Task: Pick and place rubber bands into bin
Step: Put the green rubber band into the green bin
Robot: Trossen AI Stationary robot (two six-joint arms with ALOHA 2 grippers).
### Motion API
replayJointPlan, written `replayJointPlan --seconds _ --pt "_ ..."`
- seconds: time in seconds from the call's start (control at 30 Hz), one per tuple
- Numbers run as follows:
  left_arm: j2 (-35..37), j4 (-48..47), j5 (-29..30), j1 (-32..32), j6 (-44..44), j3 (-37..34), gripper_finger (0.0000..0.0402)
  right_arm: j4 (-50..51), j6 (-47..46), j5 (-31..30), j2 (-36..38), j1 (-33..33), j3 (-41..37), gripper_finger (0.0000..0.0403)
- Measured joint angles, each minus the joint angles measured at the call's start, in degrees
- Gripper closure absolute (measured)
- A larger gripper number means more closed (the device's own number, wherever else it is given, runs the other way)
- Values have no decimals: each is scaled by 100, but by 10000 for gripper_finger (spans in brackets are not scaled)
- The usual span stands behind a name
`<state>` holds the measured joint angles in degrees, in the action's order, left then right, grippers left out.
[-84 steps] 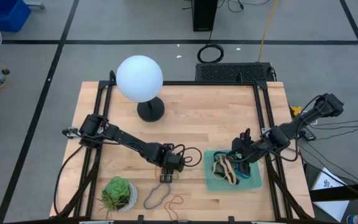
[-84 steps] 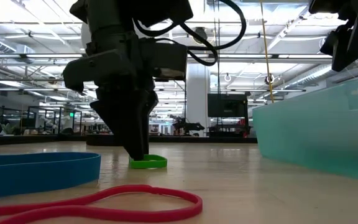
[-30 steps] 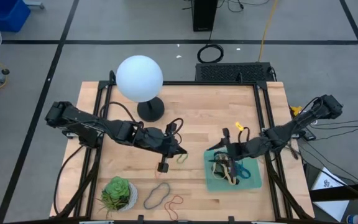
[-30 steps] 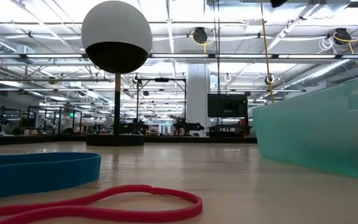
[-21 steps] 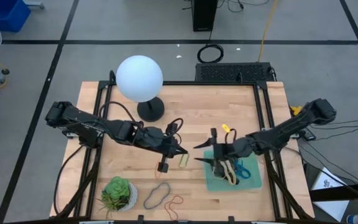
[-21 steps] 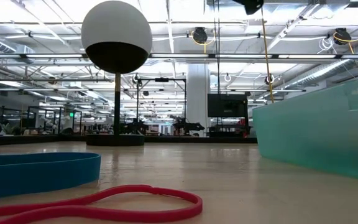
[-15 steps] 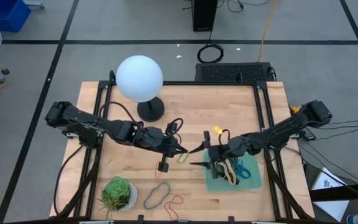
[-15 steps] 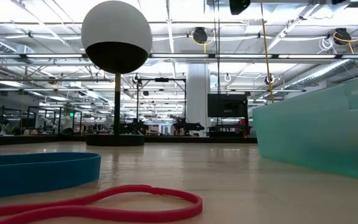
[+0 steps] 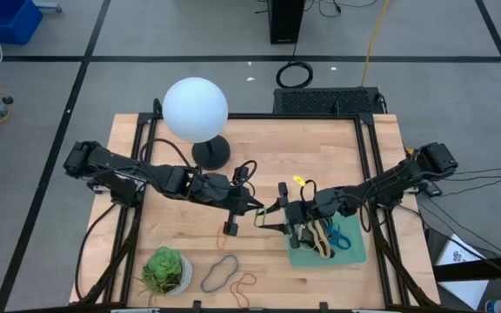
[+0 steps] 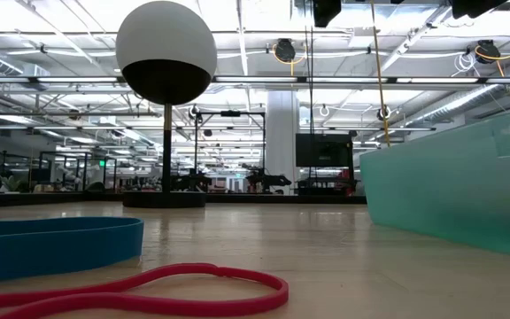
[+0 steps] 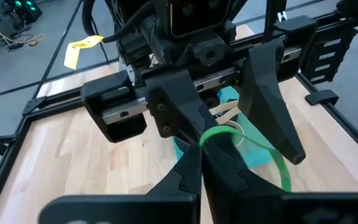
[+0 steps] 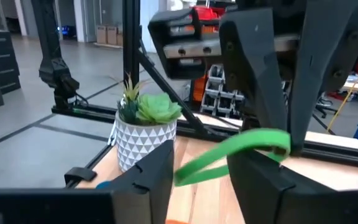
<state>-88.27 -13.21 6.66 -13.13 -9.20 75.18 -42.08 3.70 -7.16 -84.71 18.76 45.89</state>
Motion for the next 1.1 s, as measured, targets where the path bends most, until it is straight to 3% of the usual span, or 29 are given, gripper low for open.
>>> replayJointPlan --seconds 0.2,0.4,0.83,0.93,1.1 --pt "0 0 0 0 -80 0 396 -13 5 0 0 0 -1 317" --pt "2 0 -1 0 -73 2 367 -13 242 0 0 0 -2 394" --pt "2 -75 -85 0 175 2 349 35 306 -2 0 7 -2 401" --pt "3 -146 -152 -2 221 2 318 44 305 -1 0 7 -2 401" --pt "9 -498 242 -5 344 4 249 282 302 -4 49 49 -2 402"
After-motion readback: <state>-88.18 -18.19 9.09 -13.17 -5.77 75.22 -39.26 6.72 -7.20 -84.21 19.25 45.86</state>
